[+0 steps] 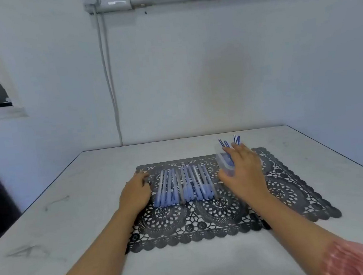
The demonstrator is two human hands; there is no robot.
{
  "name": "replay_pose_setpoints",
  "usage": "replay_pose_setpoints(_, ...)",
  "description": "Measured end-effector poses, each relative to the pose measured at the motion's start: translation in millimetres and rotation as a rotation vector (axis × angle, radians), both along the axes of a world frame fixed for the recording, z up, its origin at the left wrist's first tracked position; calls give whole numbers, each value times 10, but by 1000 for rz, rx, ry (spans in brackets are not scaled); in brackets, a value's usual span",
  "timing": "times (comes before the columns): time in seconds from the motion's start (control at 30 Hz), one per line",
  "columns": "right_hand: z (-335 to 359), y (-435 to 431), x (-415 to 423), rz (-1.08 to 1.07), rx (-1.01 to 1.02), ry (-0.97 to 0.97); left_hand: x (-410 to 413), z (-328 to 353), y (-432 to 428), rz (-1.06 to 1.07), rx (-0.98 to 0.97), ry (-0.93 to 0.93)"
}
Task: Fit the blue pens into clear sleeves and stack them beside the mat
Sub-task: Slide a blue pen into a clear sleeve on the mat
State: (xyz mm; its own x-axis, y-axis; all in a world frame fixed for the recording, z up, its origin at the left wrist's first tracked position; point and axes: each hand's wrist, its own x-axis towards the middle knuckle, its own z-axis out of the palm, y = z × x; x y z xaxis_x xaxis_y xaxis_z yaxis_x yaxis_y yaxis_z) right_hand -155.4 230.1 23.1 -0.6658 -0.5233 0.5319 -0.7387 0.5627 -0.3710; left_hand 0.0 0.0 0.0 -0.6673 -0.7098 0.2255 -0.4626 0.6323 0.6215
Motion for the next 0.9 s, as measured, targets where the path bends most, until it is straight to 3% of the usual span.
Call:
replay_pose_setpoints(0.2,-73,8,-105,-140,-22,-18,-17,-59,-86,-43,-104,-164)
replay_pose_setpoints(0.4,-111,9,-177,-112,-78,-138,-22,-41,-65,-79,-176,-206)
replay_pose_setpoints(0.9,-107,127,-469,-125,-179,-181,-38,-68,-150,-62,-208,-219)
